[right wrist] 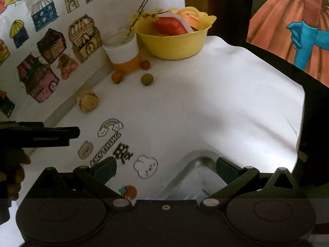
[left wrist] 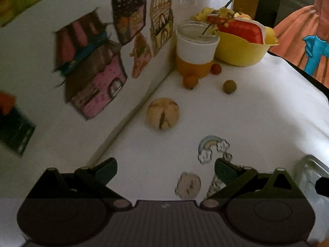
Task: Organize fruits
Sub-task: 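Move the left tool toward the tan round fruit while the right tool approaches the small brown nut, then close the left tool on the tan round fruit while the right tool closes on the brown nut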
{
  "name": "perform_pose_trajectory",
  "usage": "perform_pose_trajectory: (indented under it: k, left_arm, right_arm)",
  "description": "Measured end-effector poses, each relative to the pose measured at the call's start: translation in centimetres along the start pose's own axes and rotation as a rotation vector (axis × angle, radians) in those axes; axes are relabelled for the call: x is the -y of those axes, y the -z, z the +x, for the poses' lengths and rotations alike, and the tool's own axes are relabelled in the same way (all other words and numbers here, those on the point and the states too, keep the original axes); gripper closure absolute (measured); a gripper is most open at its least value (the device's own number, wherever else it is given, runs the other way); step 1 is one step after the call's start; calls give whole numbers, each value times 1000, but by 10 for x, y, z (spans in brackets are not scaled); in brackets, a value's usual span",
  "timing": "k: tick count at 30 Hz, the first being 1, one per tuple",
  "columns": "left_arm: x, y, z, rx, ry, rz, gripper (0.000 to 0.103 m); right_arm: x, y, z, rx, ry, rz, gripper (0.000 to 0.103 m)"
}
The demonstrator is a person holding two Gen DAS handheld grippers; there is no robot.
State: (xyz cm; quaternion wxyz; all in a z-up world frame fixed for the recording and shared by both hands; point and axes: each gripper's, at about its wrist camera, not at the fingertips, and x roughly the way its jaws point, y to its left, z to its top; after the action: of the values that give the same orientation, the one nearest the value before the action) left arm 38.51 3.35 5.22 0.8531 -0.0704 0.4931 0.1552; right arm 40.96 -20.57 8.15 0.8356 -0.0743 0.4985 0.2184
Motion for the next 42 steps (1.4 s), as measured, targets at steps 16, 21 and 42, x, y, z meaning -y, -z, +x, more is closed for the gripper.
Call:
perform_pose_trajectory:
  k: [16,21,42]
  left_arm:
    - [-3,-38,58,44,13,67,1]
    - [-1,-41,67,46,15,73,1]
    - [-1,-51,86,28,45,28,16]
  right_arm:
    - [-7,-81,81,87,-75,-102,8]
    - [-18,-97,108,101,-86,-137,18]
    - [-35,-114,159,149,-86,-163,49]
